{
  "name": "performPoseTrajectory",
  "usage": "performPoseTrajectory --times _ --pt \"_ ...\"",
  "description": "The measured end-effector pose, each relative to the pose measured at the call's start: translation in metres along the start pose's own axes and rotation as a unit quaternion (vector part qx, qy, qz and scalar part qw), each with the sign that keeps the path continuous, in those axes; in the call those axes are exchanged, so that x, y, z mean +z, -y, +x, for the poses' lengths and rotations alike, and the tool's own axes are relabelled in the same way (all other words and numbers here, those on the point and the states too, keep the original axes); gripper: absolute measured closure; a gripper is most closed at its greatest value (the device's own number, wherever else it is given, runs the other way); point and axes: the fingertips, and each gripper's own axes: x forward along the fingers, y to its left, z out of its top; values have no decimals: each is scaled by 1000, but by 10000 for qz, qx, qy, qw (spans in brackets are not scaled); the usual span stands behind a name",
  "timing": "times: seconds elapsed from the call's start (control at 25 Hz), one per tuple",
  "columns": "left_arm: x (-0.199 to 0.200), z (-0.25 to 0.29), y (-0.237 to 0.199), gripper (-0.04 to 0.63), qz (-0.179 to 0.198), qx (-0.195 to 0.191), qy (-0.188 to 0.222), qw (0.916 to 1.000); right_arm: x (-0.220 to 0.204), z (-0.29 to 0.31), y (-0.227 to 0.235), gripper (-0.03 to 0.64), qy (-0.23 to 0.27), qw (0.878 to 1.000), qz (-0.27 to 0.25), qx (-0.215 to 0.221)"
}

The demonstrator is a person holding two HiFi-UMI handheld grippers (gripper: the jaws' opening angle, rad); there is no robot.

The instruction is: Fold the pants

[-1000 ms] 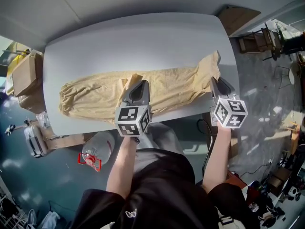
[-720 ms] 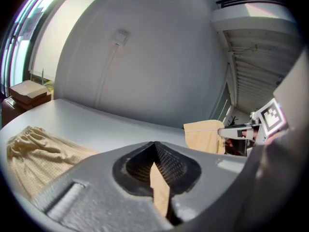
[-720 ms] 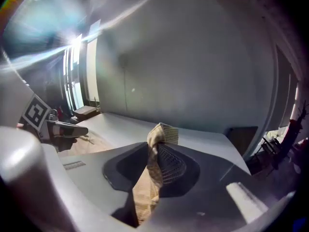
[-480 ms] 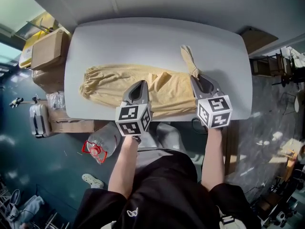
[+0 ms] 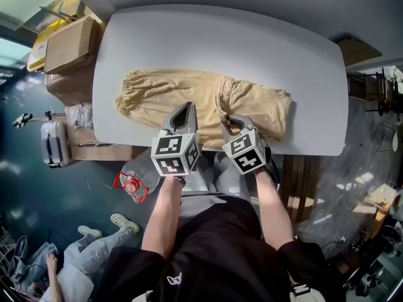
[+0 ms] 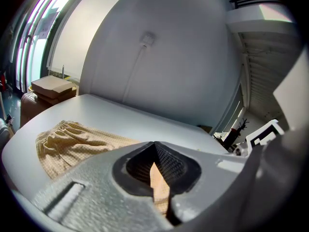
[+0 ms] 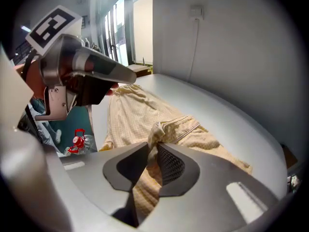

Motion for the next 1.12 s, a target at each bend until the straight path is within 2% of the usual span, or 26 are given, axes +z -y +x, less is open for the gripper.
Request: performPoseTrajectory --times 0.28,0.32,0.4,0.44,0.6,0.72,0.8,0.96,1.12 --pt "-15 11 5 592 106 -250 -279 9992 -29 20 -19 536 132 9937 844 729" --pt "-17 13 7 592 117 -280 -311 9991 -31 22 -24 512 160 9916 928 882" --pt "-19 15 10 592 136 -331 -353 9987 -33 25 -34 422 176 9875 1049 1167" --pt "-18 15 10 592 148 -350 -363 9986 -33 26 -36 405 184 9863 1096 1216" --pt "-16 17 10 592 177 -373 -375 9984 -34 30 -33 457 197 9847 1267 1178" --pt "-14 18 13 592 152 -379 -366 9985 -30 25 -34 432 306 9757 1514 1553" --pt "-14 18 17 592 167 -422 -370 9983 -25 19 -30 445 475 9698 1702 1679" --pt "-10 21 29 592 277 -599 -377 9971 -4 -6 -2 527 1113 9670 1885 1301" --pt "-4 31 51 592 361 -814 -343 9954 15 -47 39 529 1800 9621 1942 646"
